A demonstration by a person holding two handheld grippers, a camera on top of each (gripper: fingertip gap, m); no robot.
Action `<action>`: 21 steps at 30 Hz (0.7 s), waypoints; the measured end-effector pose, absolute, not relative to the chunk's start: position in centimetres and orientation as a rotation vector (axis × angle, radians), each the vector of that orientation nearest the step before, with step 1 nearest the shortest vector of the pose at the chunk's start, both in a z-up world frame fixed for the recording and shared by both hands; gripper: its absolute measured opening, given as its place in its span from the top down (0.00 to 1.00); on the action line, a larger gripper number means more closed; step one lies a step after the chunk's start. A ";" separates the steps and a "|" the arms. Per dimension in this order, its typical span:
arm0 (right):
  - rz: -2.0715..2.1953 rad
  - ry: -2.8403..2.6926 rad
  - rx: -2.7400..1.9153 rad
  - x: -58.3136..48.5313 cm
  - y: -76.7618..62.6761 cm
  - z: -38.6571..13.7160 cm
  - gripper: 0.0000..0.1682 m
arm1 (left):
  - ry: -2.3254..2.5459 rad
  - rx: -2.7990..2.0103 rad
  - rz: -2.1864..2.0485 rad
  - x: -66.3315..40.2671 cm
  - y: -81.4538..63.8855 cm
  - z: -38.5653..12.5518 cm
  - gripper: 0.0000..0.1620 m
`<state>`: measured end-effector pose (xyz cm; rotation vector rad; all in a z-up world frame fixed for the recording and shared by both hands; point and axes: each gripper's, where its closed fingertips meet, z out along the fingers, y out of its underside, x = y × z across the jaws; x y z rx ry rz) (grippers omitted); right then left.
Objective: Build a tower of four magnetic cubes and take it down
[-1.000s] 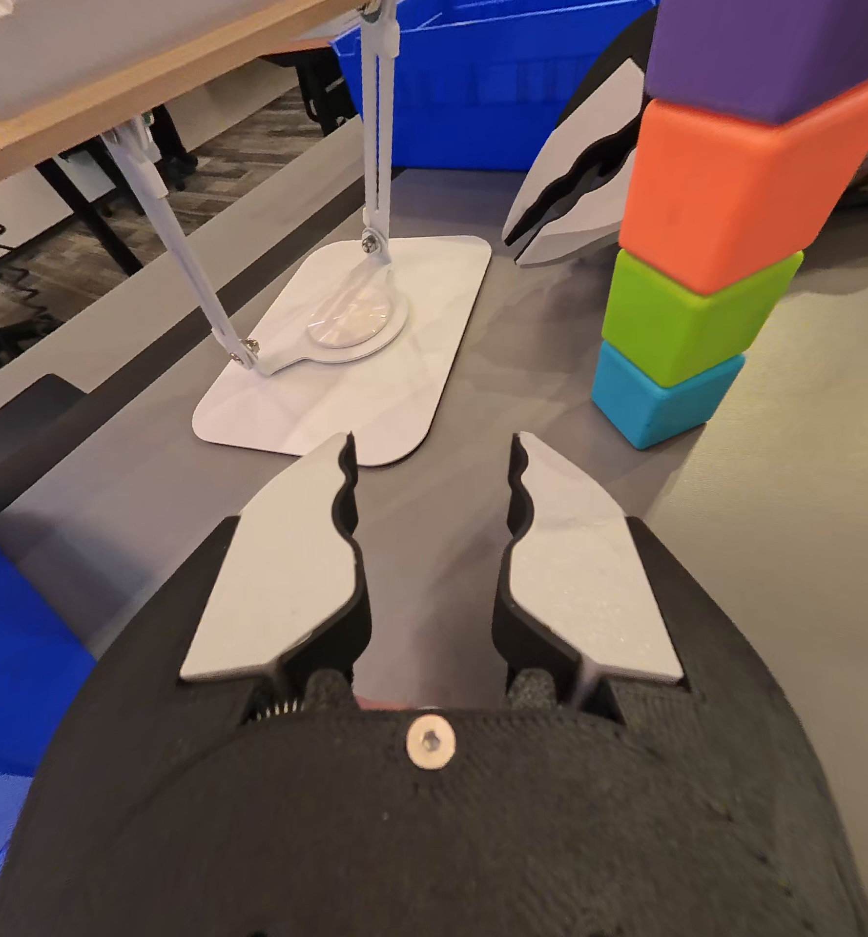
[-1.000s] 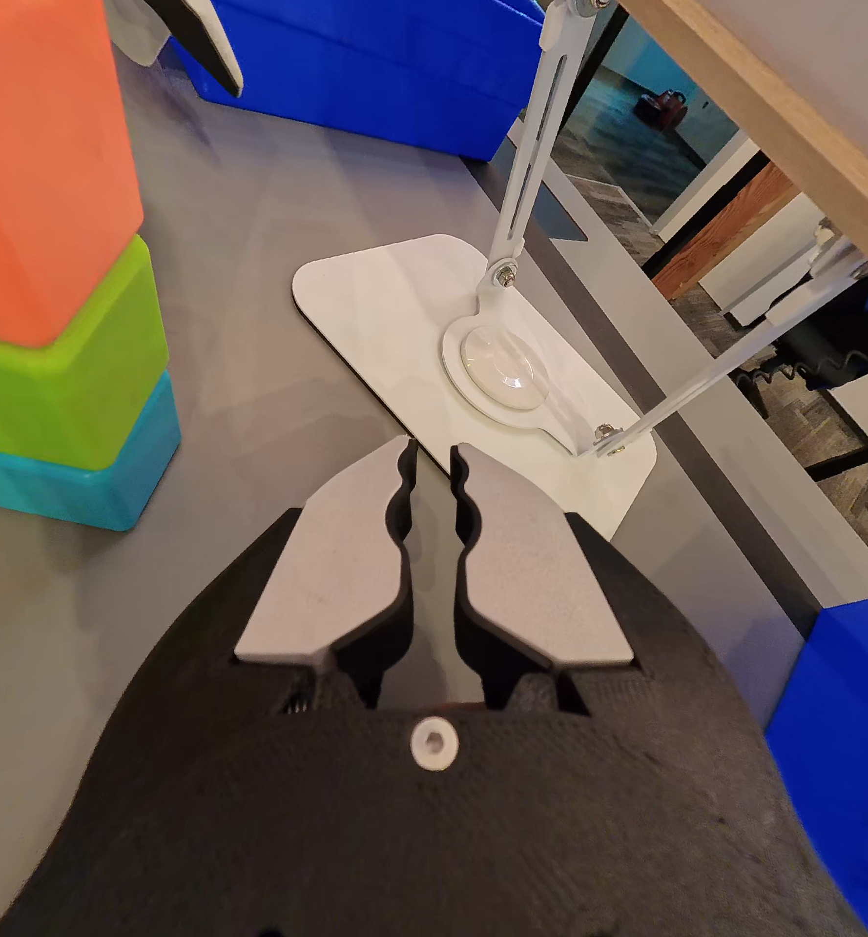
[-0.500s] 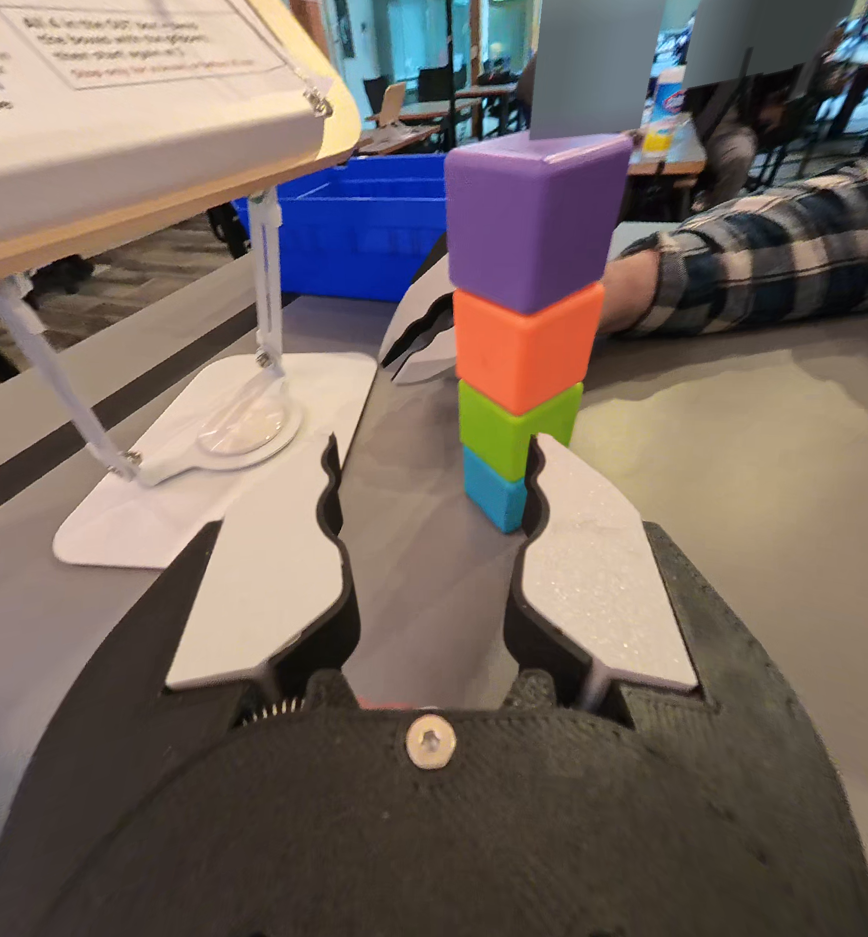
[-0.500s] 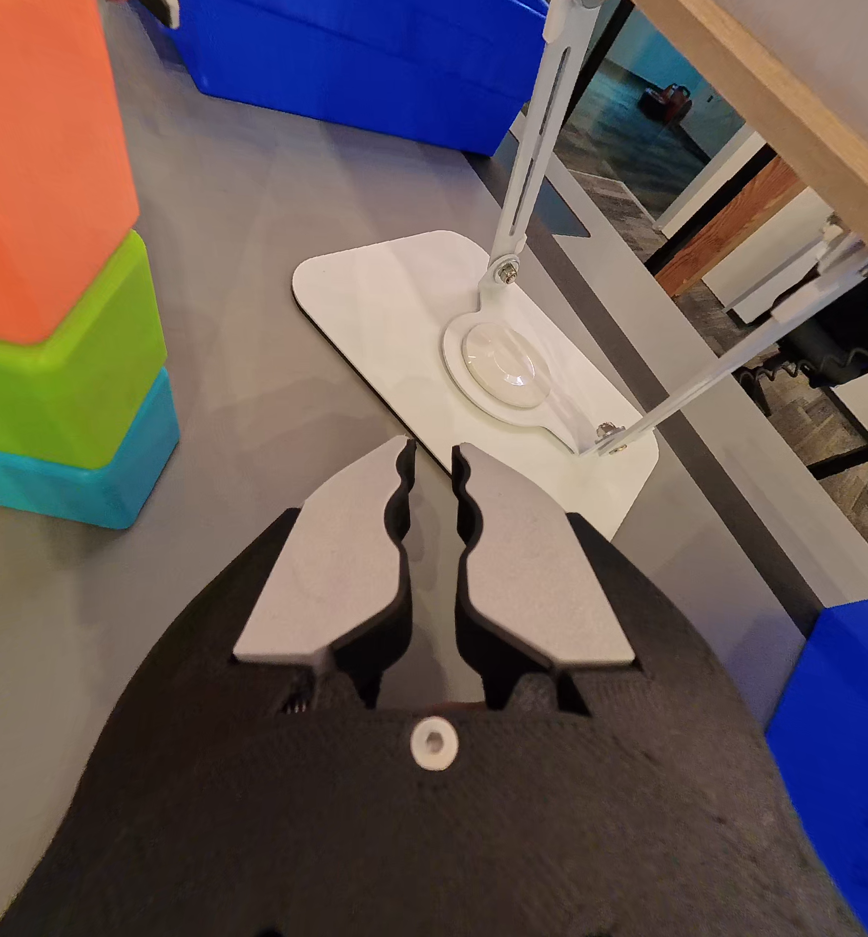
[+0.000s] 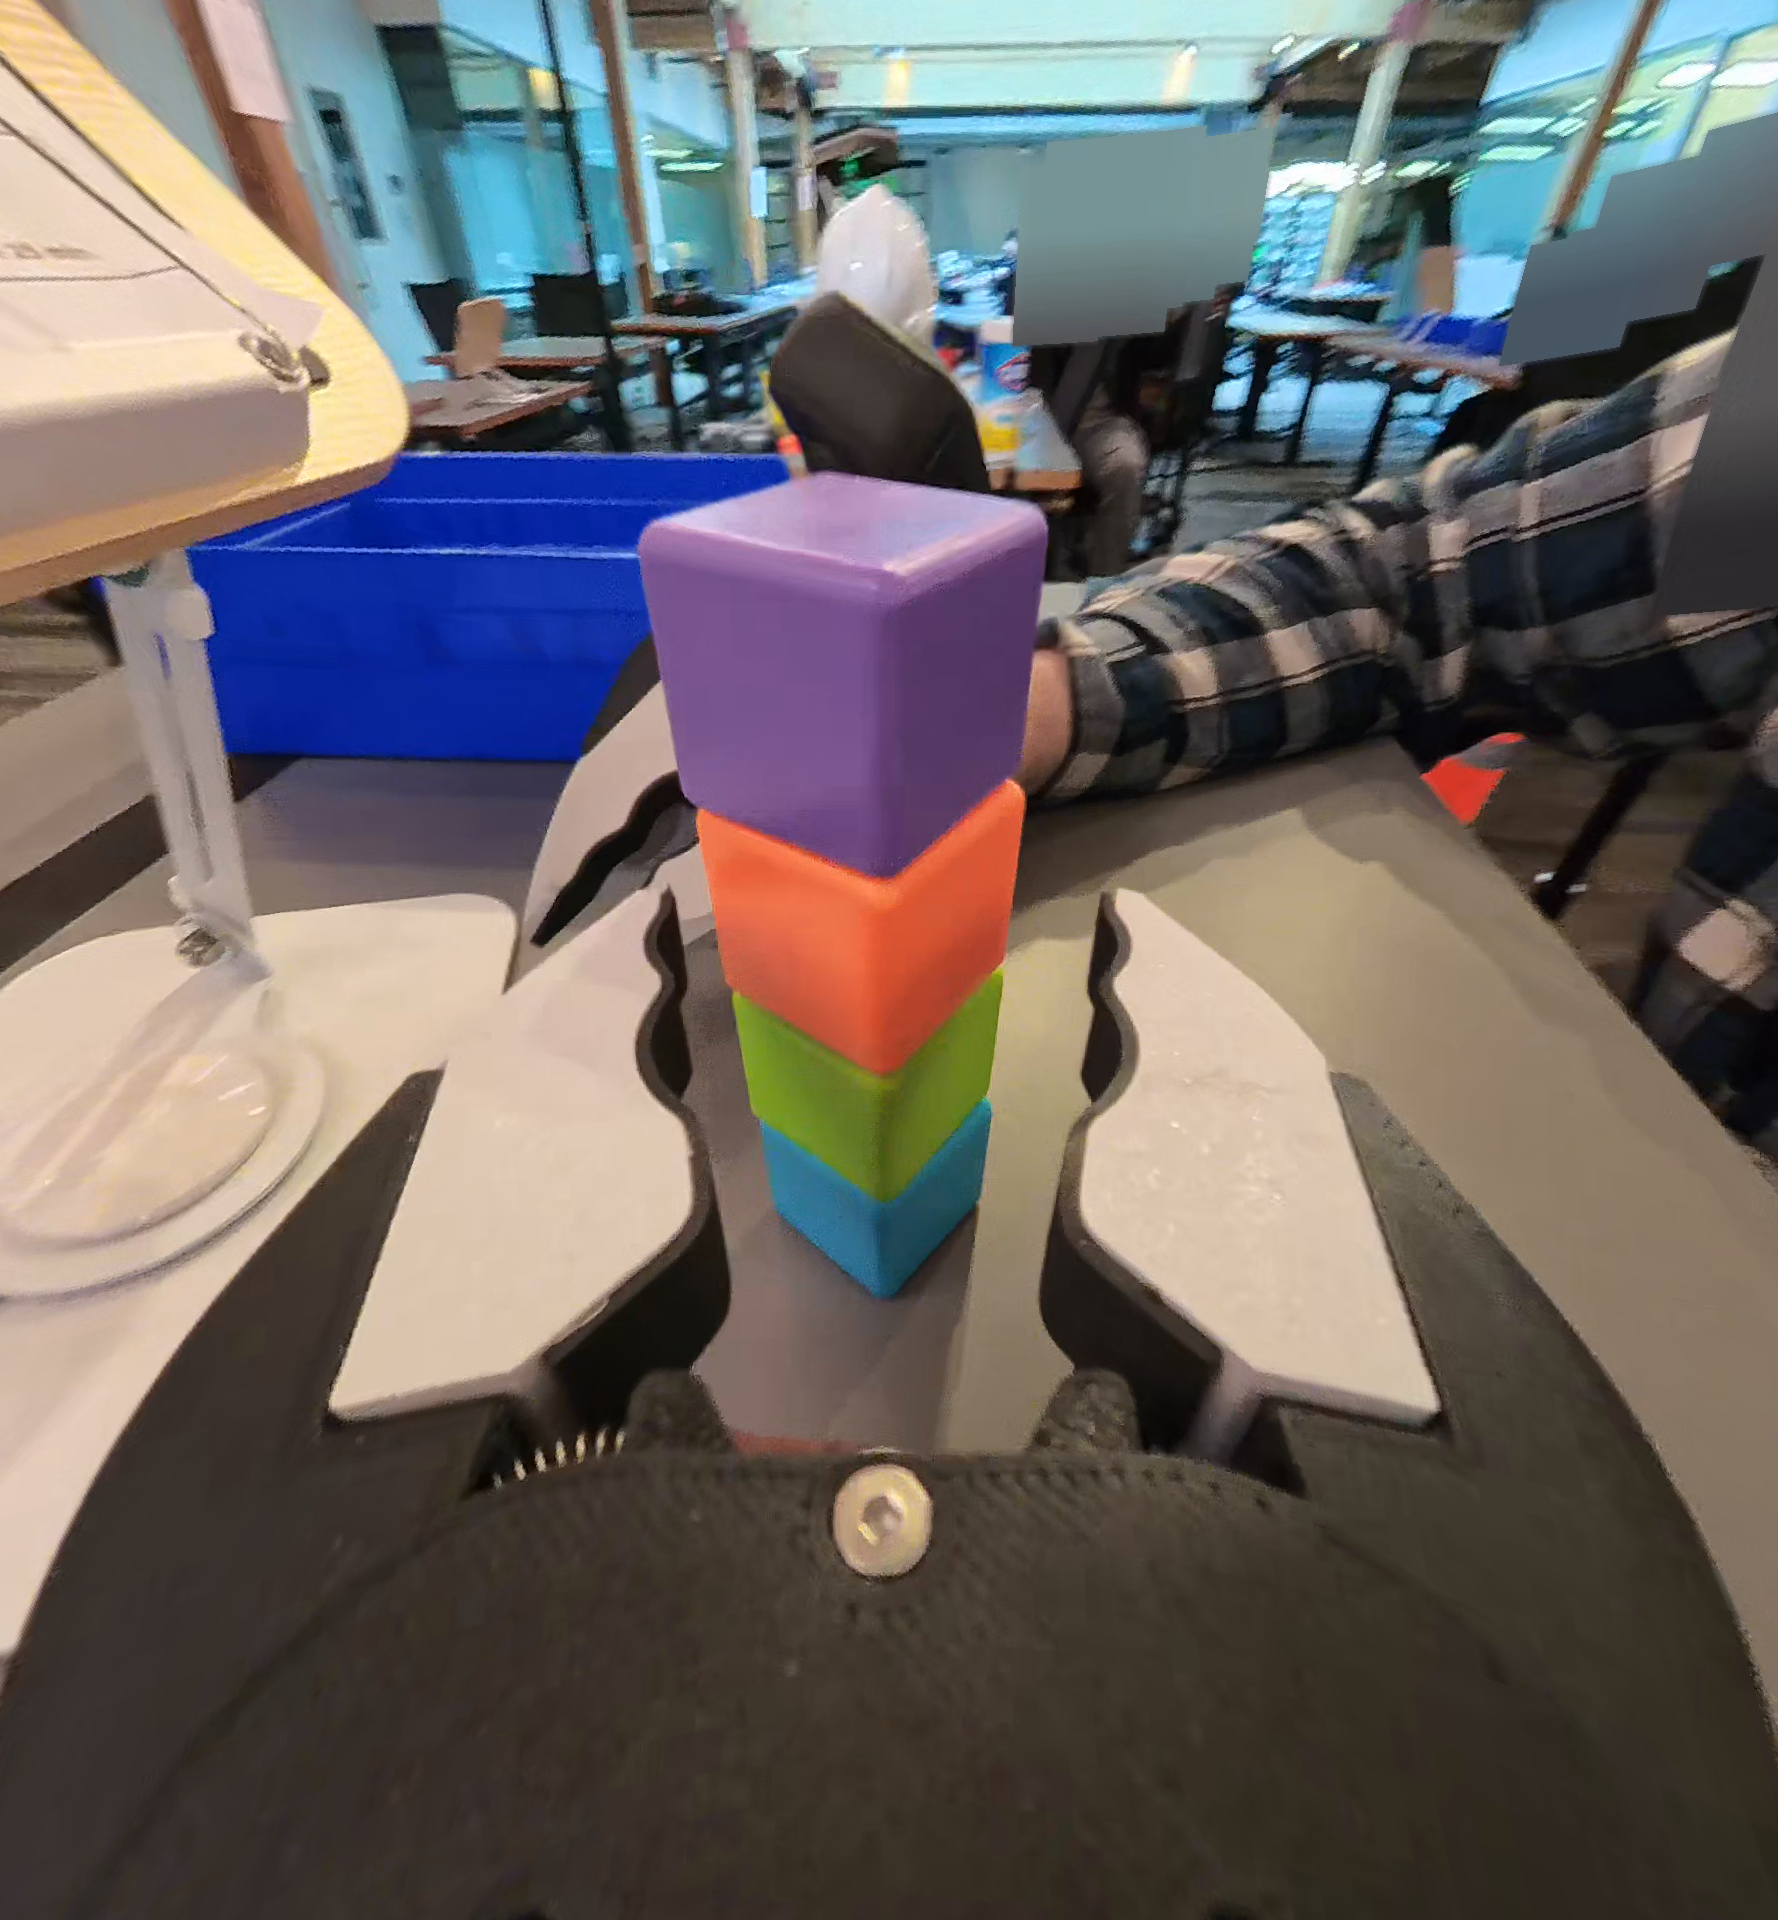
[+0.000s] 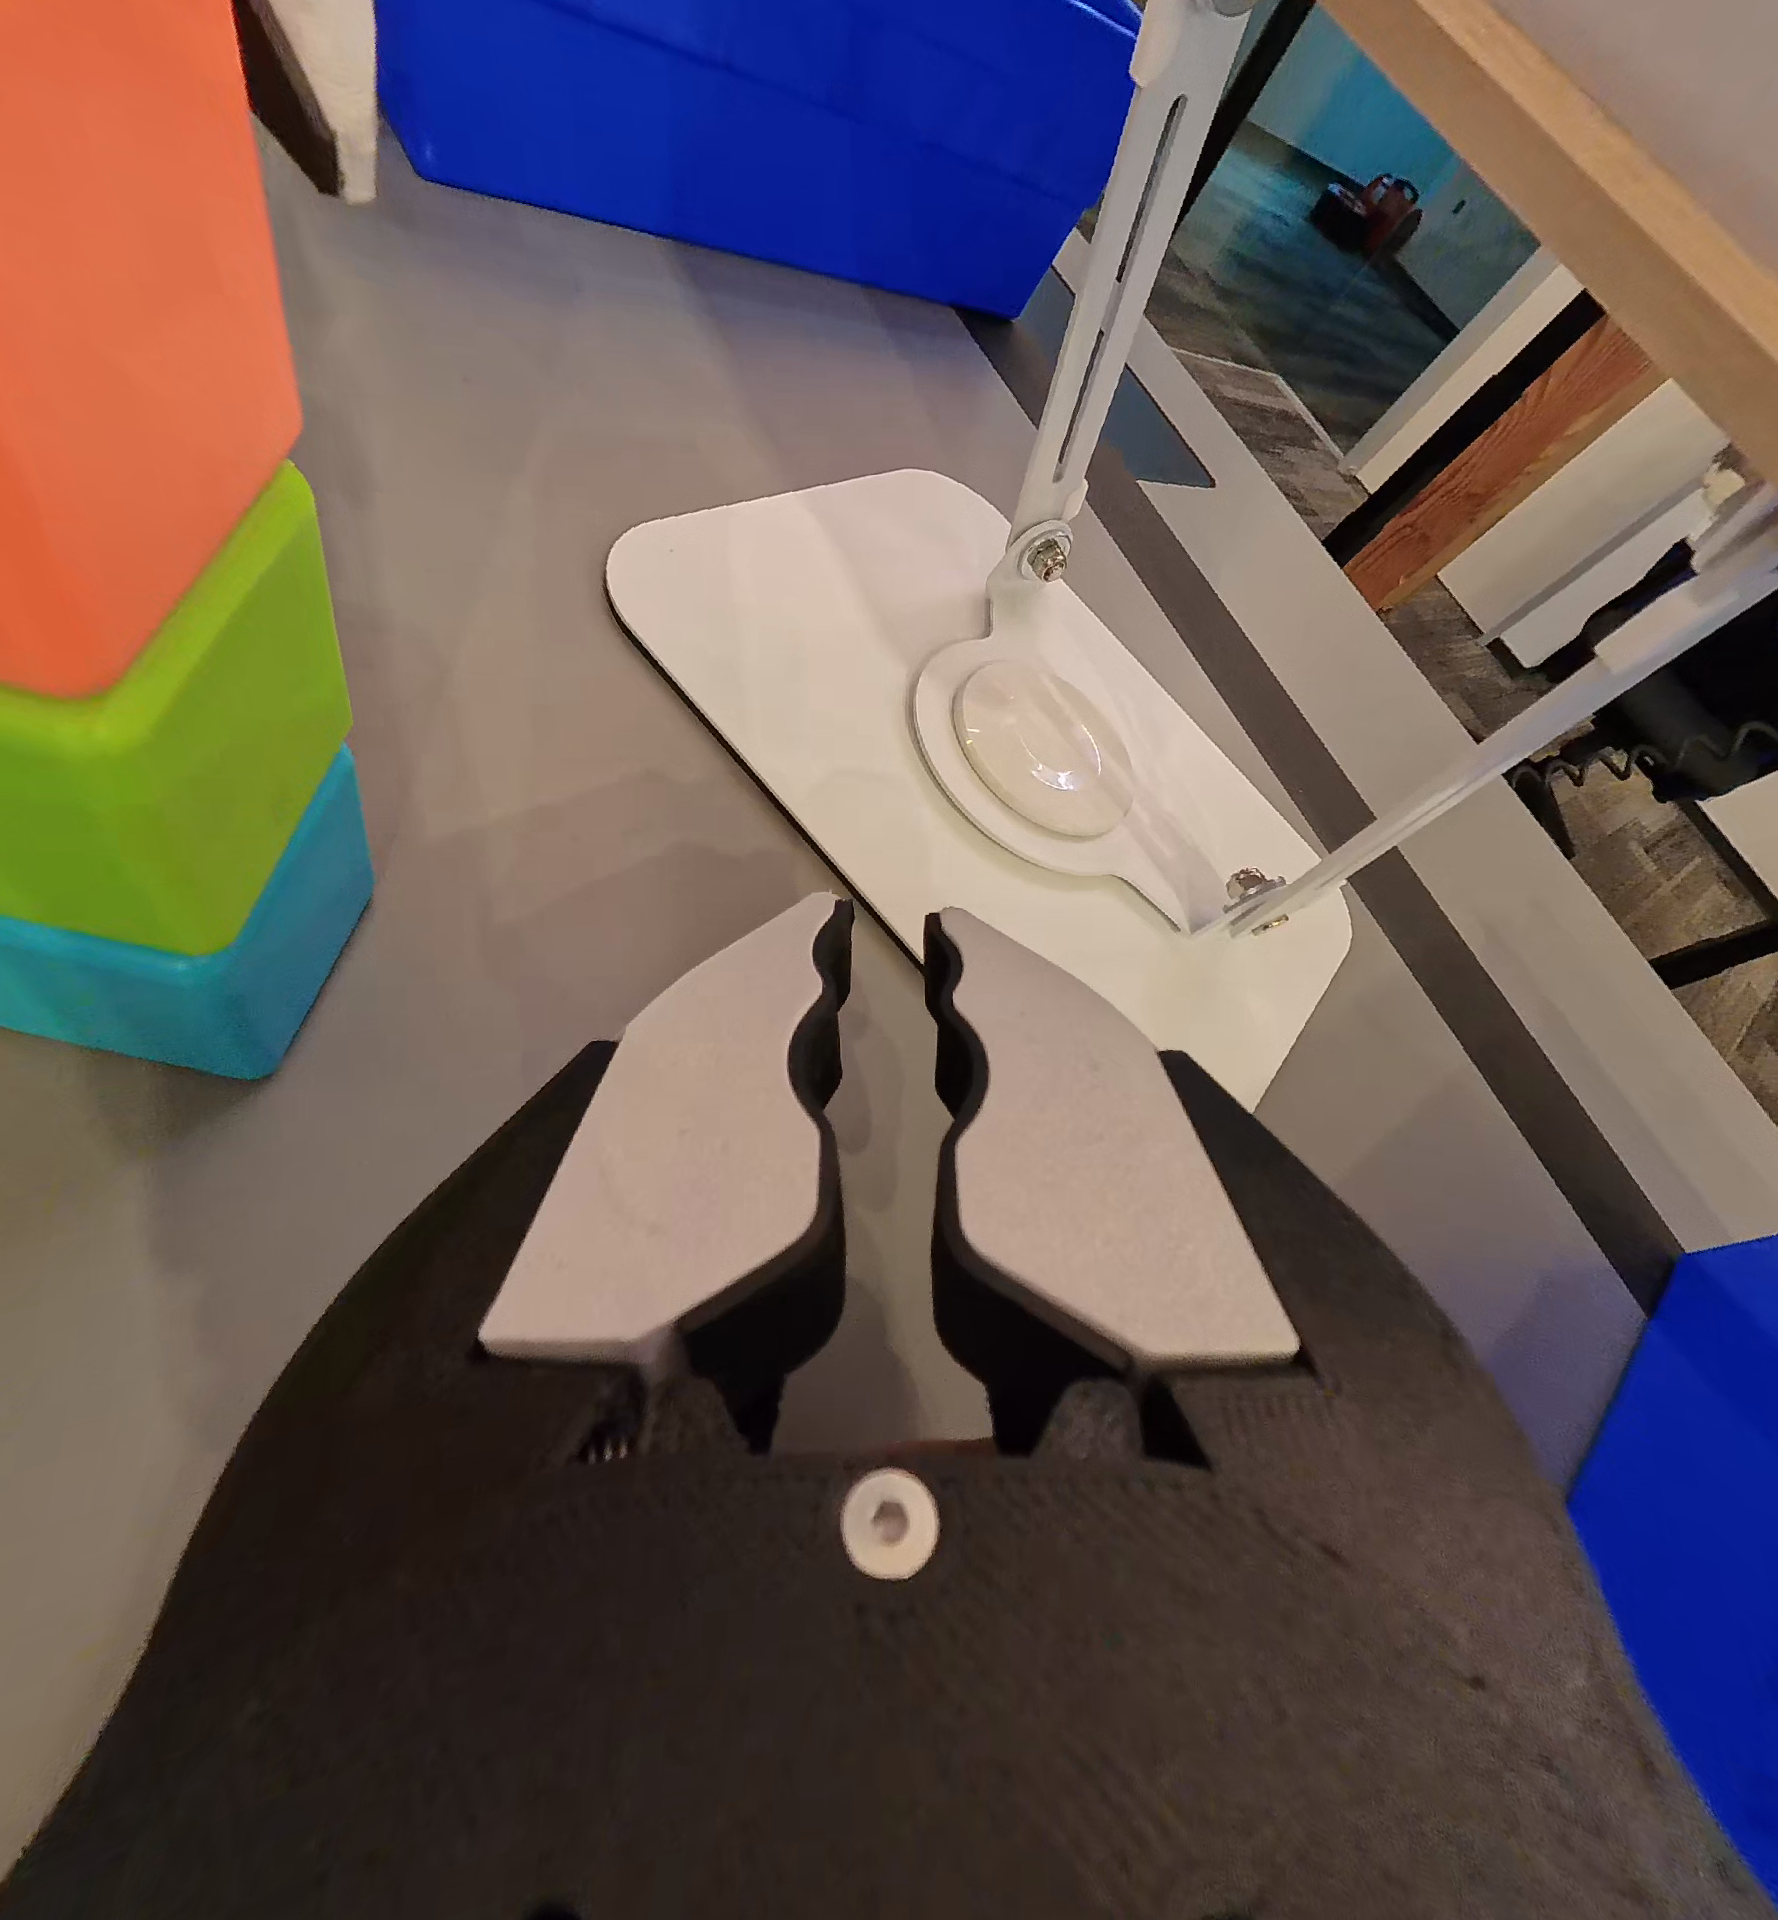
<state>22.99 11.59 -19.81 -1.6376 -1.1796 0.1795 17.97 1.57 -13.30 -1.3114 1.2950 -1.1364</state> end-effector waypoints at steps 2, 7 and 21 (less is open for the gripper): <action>0.181 -1.181 -1.638 23.0 11.6 -19.8 0.92 | 1.309 -1.283 -1.238 17.7 1.7 -12.7 0.56; 0.191 -1.180 -1.640 23.0 11.6 -19.8 0.92 | 1.395 -1.215 -1.331 17.9 2.2 -12.2 0.63; 0.207 -1.173 -1.640 23.0 11.6 -19.6 0.93 | 1.426 -1.183 -1.386 18.8 1.9 -13.2 0.70</action>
